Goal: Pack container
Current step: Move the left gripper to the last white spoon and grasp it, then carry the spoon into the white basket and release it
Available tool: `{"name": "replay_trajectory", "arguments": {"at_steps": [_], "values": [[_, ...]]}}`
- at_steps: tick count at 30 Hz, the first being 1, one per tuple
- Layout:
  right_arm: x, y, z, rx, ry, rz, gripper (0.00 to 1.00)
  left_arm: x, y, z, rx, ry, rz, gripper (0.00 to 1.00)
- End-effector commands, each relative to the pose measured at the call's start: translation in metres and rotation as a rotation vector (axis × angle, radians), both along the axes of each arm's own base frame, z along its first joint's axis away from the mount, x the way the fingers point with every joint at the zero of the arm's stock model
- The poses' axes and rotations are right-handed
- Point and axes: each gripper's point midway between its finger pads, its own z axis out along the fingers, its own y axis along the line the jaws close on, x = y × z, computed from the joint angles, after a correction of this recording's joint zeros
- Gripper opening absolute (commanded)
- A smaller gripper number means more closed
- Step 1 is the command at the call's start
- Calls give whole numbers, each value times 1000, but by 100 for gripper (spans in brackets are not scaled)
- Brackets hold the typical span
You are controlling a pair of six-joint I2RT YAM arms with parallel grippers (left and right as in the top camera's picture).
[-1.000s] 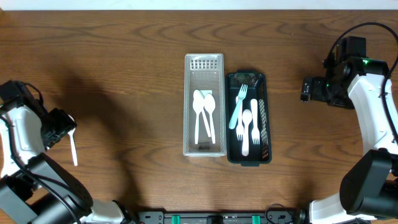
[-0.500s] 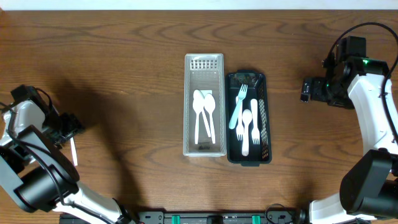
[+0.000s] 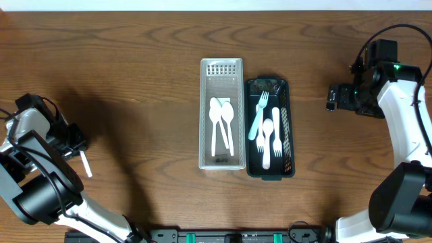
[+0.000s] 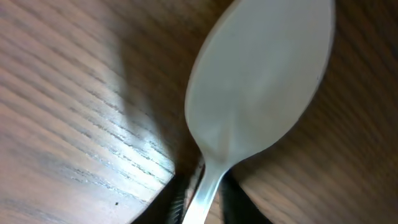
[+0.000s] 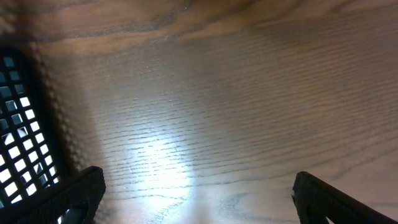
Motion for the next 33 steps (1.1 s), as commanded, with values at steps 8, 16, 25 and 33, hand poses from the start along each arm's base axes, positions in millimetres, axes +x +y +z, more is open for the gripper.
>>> {"name": "replay_trajectory", "arguments": {"at_steps": [8, 16, 25, 33], "values": [[-1, -2, 2, -7, -1, 7, 99, -2, -12, -15, -78, 15, -3, 6], [-1, -2, 2, -7, -4, 7, 99, 16, -39, 12, -163, -45, -42, 6], [1, -3, 2, -8, -12, 7, 99, 66, -131, 133, -45, -286, -379, 6], [2, -3, 2, -9, -15, 7, 99, 76, -283, 230, -36, -547, -804, 6]]}}
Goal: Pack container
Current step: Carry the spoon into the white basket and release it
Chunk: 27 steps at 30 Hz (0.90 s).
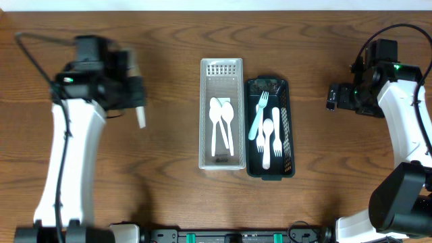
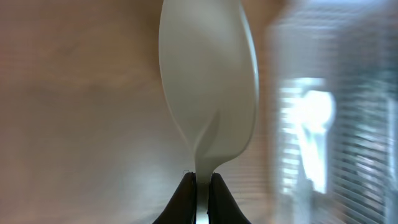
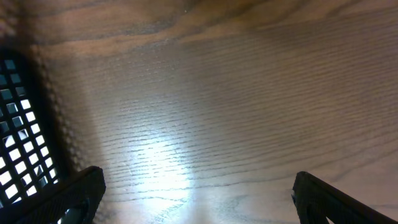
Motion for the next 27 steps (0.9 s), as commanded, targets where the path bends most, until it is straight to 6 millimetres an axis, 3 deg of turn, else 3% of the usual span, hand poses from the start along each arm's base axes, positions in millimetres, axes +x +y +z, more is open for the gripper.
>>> {"name": "replay_trajectory", "arguments": {"at_steps": [1, 5, 11, 15, 20, 23, 27], "values": [[0, -2, 2, -7, -7, 7, 99, -7, -52, 10, -8, -20, -114, 6], [0, -2, 2, -7, -6, 7, 99, -17, -108, 0, -29, 0, -221, 6], [-3, -2, 1, -5, 6, 7, 99, -14, -161, -41, -29, 73, -297, 6], [-3, -2, 1, -5, 8, 7, 99, -6, -173, -83, -7, 154, -294, 6], [-3, -2, 1, -5, 8, 7, 99, -3, -175, -127, 30, 248, -292, 6], [-3, -2, 1, -5, 7, 7, 99, -4, -174, -140, 42, 275, -293, 22], [-1, -2, 2, -6, 0, 7, 99, -1, -172, -133, 63, 244, -320, 44]]}}
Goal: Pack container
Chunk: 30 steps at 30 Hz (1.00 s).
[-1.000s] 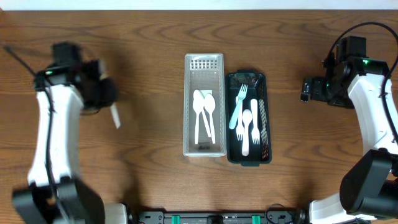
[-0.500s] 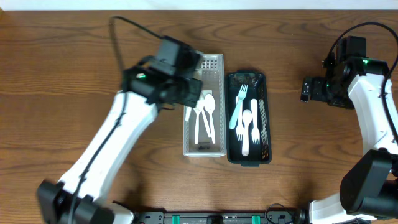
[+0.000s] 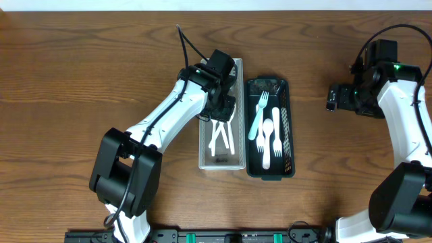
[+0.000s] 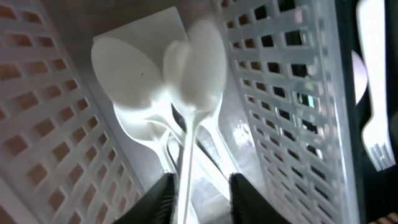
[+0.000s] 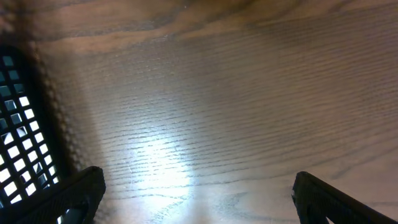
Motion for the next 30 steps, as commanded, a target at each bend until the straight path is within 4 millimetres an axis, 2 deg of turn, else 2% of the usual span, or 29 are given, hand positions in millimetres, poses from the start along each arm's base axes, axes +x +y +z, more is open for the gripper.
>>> {"name": "replay_trajectory", "arguments": {"at_steps": [1, 4, 6, 8, 10, 14, 19, 22, 26, 28, 30], "values": [[1, -2, 2, -7, -9, 7, 99, 7, 6, 15, 24, -59, -8, 49], [2, -2, 2, -8, -13, 7, 99, 13, 13, 41, 43, -129, 6, 68], [4, -2, 5, -10, -26, 8, 99, 18, 21, 66, 60, -202, 13, 74], [11, -2, 11, -14, -56, 10, 99, 25, 35, 92, 91, -295, 48, 82], [24, -2, 23, -24, -122, 16, 99, 32, 54, 118, 123, -387, 100, 98], [61, 3, 48, -41, -302, 39, 99, 49, 101, 156, 147, -510, 234, 98], [101, 8, 74, -52, -495, 63, 99, 78, 155, 170, 148, -577, 389, 98], [129, 2, 102, -79, -654, 56, 99, 89, 185, 176, 168, -611, 458, 98], [141, 1, 117, -96, -730, 78, 99, 108, 225, 193, 208, -707, 513, 98], [135, 4, 112, -115, -695, 131, 99, 106, 243, 196, 250, -713, 500, 98], [125, 4, 108, -114, -652, 140, 99, 94, 257, 196, 274, -684, 515, 98]]}}
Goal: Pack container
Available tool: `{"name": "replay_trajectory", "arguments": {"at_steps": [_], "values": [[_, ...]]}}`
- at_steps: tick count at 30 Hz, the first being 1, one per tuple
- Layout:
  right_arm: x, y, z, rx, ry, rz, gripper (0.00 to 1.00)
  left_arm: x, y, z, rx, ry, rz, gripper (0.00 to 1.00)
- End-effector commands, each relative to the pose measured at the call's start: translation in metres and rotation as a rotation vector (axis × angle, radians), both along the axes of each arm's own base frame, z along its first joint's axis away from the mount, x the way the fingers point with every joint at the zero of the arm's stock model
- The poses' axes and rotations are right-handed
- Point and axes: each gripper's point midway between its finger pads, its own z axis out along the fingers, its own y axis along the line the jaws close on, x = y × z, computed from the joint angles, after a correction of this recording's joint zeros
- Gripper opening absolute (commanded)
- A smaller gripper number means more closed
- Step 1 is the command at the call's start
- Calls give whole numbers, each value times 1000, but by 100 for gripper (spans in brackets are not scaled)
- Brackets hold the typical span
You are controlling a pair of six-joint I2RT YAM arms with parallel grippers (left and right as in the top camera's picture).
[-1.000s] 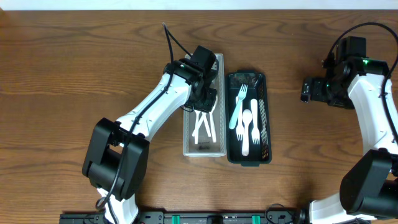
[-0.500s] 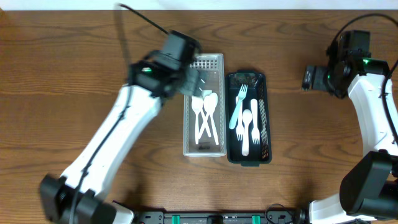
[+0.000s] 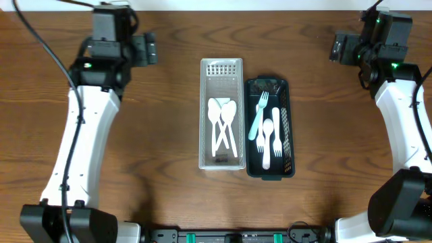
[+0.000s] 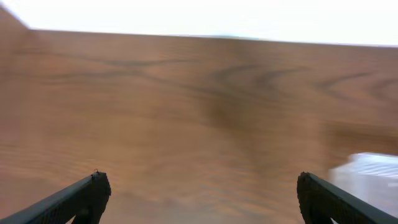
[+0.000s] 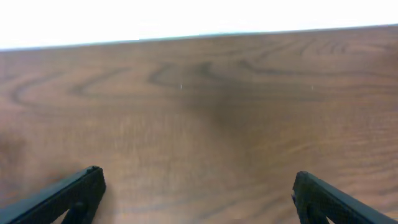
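A clear perforated basket [image 3: 204,94] in the middle of the table holds three white spoons [image 3: 222,125]. Right beside it a black mesh basket [image 3: 288,142] holds several white forks [image 3: 268,131]. My left gripper [image 3: 150,48] is at the far left corner of the table, open and empty; in the left wrist view its fingers [image 4: 87,193] stand wide apart over bare wood. My right gripper [image 3: 335,48] is at the far right corner, also open and empty, with its fingers [image 5: 74,190] wide apart in the right wrist view.
The wooden table [image 3: 135,169] spreads around both baskets. Its far edge [image 5: 199,38] lies close ahead of both grippers. A corner of the clear basket [image 4: 370,174] shows blurred at the right of the left wrist view.
My left gripper was low inside the clear basket with a spoon between its fingers; now it is open at the far left corner and the spoon lies in the basket. The right gripper moved toward the far edge.
My left gripper held a white spoon at the table's left edge, then carried it nearer the baskets, then was inside the clear basket with it. Now three spoons lie there and both grippers are open at the far corners.
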Motion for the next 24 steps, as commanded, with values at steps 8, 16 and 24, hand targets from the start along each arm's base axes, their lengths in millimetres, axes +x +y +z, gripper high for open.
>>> {"name": "replay_trajectory", "arguments": {"at_steps": [8, 16, 24], "values": [[-55, 10, 59, -45, -106, 43, 99, -66, 40, 47, 38, -164, 77, 98], [-148, 49, 46, -44, -208, 124, 99, -150, 38, 15, 21, -347, 87, 98], [-185, 29, -8, -134, -354, 5, 99, -192, 37, -41, 17, -501, 89, 98]]}}
